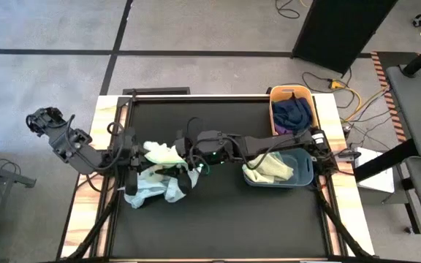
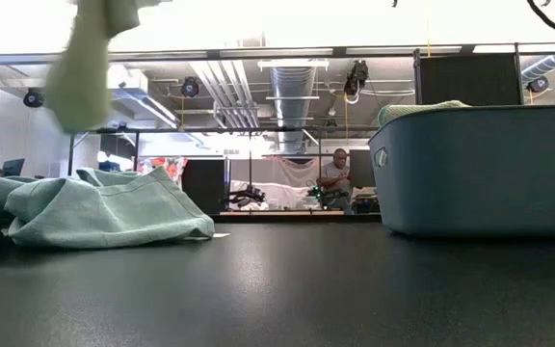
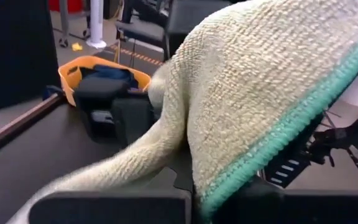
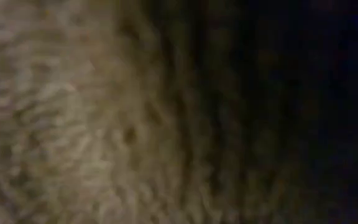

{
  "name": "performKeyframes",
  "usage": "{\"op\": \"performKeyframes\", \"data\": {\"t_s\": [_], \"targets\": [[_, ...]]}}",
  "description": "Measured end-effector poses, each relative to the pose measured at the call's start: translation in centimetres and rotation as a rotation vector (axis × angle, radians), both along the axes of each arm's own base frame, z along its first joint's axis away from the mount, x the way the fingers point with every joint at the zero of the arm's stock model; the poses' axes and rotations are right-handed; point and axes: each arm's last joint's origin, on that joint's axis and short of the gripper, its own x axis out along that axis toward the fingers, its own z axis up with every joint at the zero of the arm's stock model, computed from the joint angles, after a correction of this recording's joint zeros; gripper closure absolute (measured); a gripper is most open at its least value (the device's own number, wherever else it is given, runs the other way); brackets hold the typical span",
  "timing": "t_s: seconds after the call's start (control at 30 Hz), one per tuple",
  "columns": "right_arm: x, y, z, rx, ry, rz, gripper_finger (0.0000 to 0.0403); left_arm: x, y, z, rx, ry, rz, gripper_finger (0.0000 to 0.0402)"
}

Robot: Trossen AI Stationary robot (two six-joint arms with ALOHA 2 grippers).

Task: Sort towels by color in basket
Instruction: Put the light green towel into the gray bin

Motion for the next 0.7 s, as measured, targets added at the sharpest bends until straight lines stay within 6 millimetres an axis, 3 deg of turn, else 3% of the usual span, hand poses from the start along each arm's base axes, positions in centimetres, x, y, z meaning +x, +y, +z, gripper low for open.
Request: {"op": "performKeyframes", "data": {"t_s": [0.17,0.33,0.47,0.57,0.7], "targets": [[0.4,-0.1,-0.2,-0.029,0.036,-0.052,0.0264,0.5,0.0,0.1,0.030,-0.012,0.002,0.0400],[-0.3,-0.6,0.8,-0.088,0.026,-0.140,0.0378,0.6,0.0,0.1,0.084,-0.007,0.007,0.0374],[-2.6,-1.1,2.5,-0.123,0.113,-0.206,0.0389,-0.6,0.9,0.4,0.116,0.056,0.014,0.0333],[-5.9,-1.8,4.4,-0.168,0.237,-0.268,0.0390,-2.1,2.0,1.3,0.111,0.115,0.026,0.0295],[-10.9,-2.7,5.1,-0.183,0.504,-0.396,0.0390,-3.6,3.0,1.5,0.107,0.224,0.052,0.0251]]}}
